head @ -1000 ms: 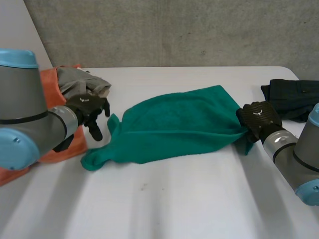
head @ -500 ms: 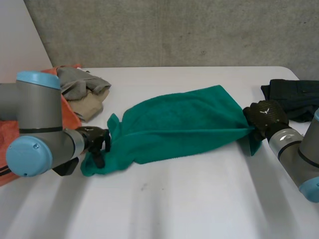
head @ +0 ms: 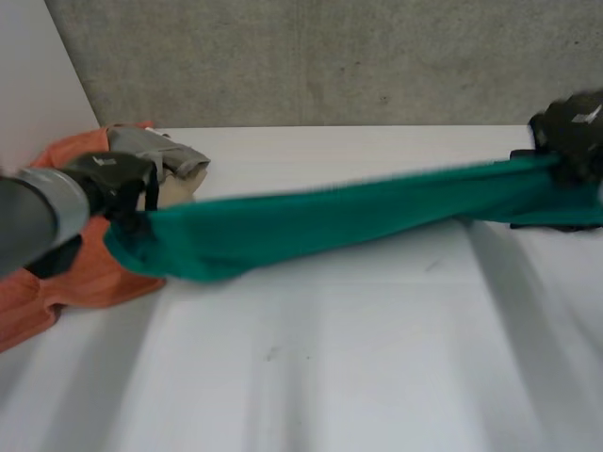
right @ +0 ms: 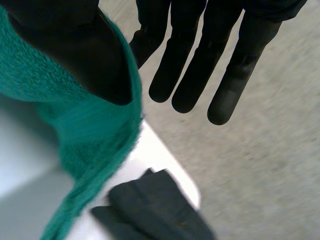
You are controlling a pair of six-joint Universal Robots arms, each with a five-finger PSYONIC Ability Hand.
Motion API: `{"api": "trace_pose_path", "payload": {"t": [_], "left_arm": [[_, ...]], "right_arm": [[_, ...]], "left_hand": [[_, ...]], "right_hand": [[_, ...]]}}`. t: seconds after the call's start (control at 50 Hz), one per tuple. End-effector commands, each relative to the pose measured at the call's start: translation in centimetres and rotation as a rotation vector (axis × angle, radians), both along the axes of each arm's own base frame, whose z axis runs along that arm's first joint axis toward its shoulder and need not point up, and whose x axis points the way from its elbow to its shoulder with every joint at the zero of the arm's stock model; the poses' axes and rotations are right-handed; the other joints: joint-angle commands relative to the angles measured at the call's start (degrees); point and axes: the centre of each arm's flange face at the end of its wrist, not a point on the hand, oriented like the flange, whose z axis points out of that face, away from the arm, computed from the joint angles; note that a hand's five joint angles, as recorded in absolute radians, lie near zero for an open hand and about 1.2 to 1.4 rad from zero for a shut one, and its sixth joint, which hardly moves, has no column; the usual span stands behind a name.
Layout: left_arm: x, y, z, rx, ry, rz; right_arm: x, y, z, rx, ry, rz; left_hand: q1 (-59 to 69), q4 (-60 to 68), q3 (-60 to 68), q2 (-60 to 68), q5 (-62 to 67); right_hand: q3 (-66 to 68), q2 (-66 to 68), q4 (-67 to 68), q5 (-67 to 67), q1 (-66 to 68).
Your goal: Fold the laundry.
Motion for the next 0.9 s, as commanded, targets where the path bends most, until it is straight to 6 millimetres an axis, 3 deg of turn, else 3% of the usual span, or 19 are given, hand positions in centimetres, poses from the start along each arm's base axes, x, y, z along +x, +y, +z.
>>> {"api": "trace_pose_path", "payload": {"t": [0.02,0.1,0.18,0.26,0.28,0.36,0.4,0.42,0.48,0.5,0.58,0.64,0.76,0.9], "left_arm": [[0.6,3.1,5.0,-0.121,-0.004,-0.144],[0.9,2.3,4.3,-0.108,-0.034,-0.135],[0.5,0.8,1.6,-0.037,-0.083,-0.131],[-0.8,-2.0,-2.8,0.009,-0.156,-0.14],[-1.1,-2.6,-3.4,0.002,-0.165,-0.139],[-2.5,-6.2,-3.8,-0.137,-0.157,-0.093],[-3.0,-7.7,-2.7,-0.232,-0.129,-0.069],[-3.5,-9.1,-1.1,-0.349,-0.088,-0.044],[-4.2,-11.1,2.4,-0.565,0.012,0.0],[-4.4,-11.8,4.5,-0.686,0.084,0.018],[-4.7,-12.5,9.1,-0.954,0.259,0.049],[-4.6,-12.4,10.5,-1.041,0.343,0.056],[-4.6,-12.6,8.8,-0.948,0.35,0.068],[-4.6,-12.6,3.1,-0.778,0.282,0.055]], "right_arm": [[-0.7,2.1,5.5,-0.003,0.058,0.061],[-0.2,2.0,3.8,0.089,0.136,0.095],[0.4,1.1,1.2,0.15,0.235,0.087],[0.9,-0.5,-2.0,0.211,0.284,0.041],[1.2,-1.4,-3.3,0.215,0.296,0.025],[1.8,-4.1,-4.9,0.143,0.299,-0.031],[2.1,-5.5,-4.6,0.068,0.28,-0.062],[2.7,-6.8,-3.6,-0.034,0.239,-0.09],[3.1,-8.6,-0.9,-0.221,0.127,-0.136],[3.2,-9.5,1.4,-0.36,0.024,-0.155],[3.2,-10.1,6.4,-0.67,-0.23,-0.131],[3.6,-9.9,7.9,-0.793,-0.313,-0.086],[4.5,-10.0,6.6,-0.756,-0.289,-0.043],[4.8,-10.8,1.9,-0.578,-0.242,-0.017]], "left_hand": [[14.4,11.3,11.9,11.6,13.4],[14.4,11.3,11.9,11.6,13.4],[14.4,11.3,11.9,11.6,13.4],[14.4,11.3,11.9,11.6,13.4],[14.4,11.3,11.9,11.6,13.4],[14.4,11.3,11.9,11.6,13.4],[14.4,11.3,11.9,11.6,13.4],[14.4,11.3,11.9,11.6,13.4],[14.4,11.3,11.9,11.6,13.4],[14.4,11.3,11.9,11.6,13.4],[14.4,11.3,11.9,11.6,13.4],[14.4,11.3,11.9,11.6,13.4],[14.4,11.3,11.9,11.6,13.4],[14.4,11.3,11.9,11.6,13.4]], "right_hand": [[11.5,12.0,11.2,12.2,14.4],[11.5,12.0,11.2,12.2,14.4],[11.5,12.0,11.2,12.2,14.4],[11.5,12.0,11.2,12.2,14.4],[11.5,12.0,11.2,12.2,14.4],[11.5,12.0,11.2,12.2,14.4],[11.5,12.0,11.2,12.2,14.4],[11.5,12.0,11.2,12.2,14.4],[11.5,12.0,11.2,12.2,14.4],[11.5,12.0,11.2,12.2,14.4],[11.5,12.0,11.2,12.2,14.4],[11.5,12.0,11.2,12.2,14.4],[11.5,12.0,11.2,12.2,14.4],[11.5,12.0,11.2,12.2,14.4]]}}
